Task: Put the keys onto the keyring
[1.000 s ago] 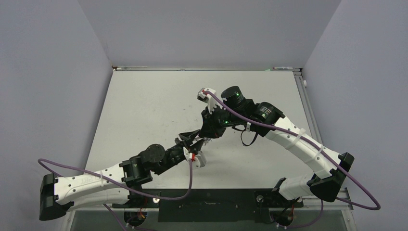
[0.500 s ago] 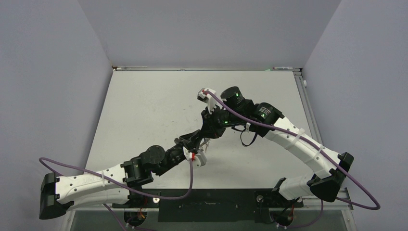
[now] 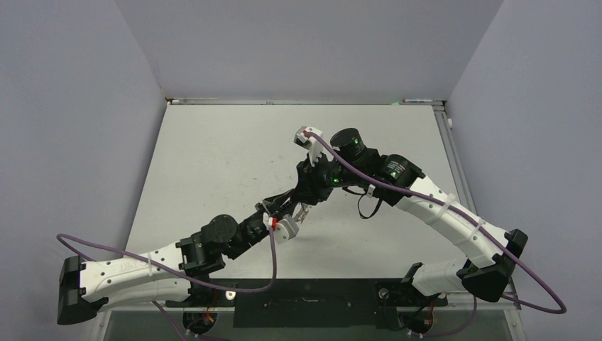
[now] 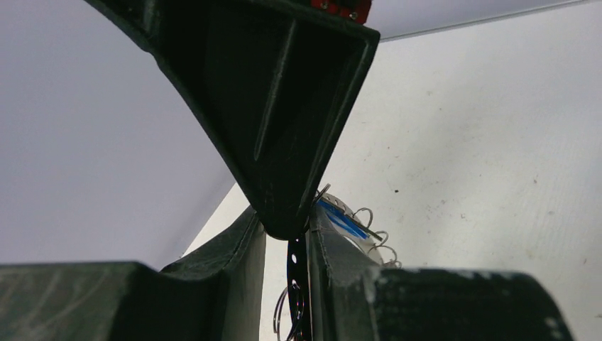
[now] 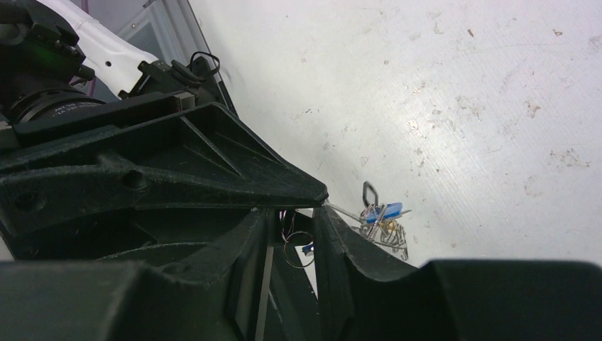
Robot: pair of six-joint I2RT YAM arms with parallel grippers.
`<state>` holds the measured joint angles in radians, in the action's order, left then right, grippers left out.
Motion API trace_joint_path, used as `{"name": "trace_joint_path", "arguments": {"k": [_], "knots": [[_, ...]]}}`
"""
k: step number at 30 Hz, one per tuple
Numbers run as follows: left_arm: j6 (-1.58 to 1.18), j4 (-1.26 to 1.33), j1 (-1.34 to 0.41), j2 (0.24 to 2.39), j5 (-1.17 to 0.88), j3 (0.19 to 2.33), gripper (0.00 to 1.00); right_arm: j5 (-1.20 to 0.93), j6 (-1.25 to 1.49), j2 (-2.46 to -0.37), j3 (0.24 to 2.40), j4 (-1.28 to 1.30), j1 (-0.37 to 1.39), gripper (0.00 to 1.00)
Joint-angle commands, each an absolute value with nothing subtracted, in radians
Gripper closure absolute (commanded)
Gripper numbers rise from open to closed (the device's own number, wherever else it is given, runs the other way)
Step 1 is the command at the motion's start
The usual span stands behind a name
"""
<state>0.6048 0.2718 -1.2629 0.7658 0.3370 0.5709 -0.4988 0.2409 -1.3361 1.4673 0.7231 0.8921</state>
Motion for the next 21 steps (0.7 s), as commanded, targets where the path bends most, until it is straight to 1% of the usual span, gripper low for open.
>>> {"name": "trace_joint_path", "arguments": {"k": [1, 5, 9, 12, 13, 14, 16, 17, 19, 21], "knots": [[0.52, 0.382, -1.279, 0.788, 0.29, 0.599, 1.0, -0.472, 0.262, -1.276, 1.449, 0.565, 0.903, 0.74], [0.488, 0.416, -1.279, 0.797, 0.297, 0.597, 1.0, -0.472, 0.263, -1.275, 1.442, 0.573, 0.903, 0.8], [0.488, 0.424, -1.28, 0.801, 0.279, 0.59, 1.0, -0.476, 0.263, -1.277, 1.436, 0.568, 0.903, 0.94], [0.499, 0.429, -1.279, 0.792, 0.241, 0.573, 1.0, -0.482, 0.265, -1.277, 1.436, 0.563, 0.903, 0.95], [0.504, 0.425, -1.279, 0.788, 0.215, 0.568, 0.95, -0.481, 0.265, -1.275, 1.438, 0.564, 0.903, 0.95], [0.512, 0.416, -1.279, 0.785, 0.177, 0.565, 0.85, -0.475, 0.265, -1.274, 1.44, 0.563, 0.903, 0.95], [0.517, 0.385, -1.279, 0.784, 0.15, 0.568, 0.61, -0.454, 0.265, -1.266, 1.438, 0.56, 0.903, 0.95], [0.51, 0.372, -1.279, 0.784, 0.143, 0.57, 0.53, -0.436, 0.267, -1.258, 1.435, 0.556, 0.903, 0.95], [0.502, 0.344, -1.279, 0.788, 0.132, 0.573, 0.44, -0.41, 0.264, -1.251, 1.432, 0.553, 0.904, 0.95], [0.489, 0.319, -1.279, 0.788, 0.122, 0.577, 0.41, -0.38, 0.262, -1.243, 1.429, 0.555, 0.903, 0.95]]}}
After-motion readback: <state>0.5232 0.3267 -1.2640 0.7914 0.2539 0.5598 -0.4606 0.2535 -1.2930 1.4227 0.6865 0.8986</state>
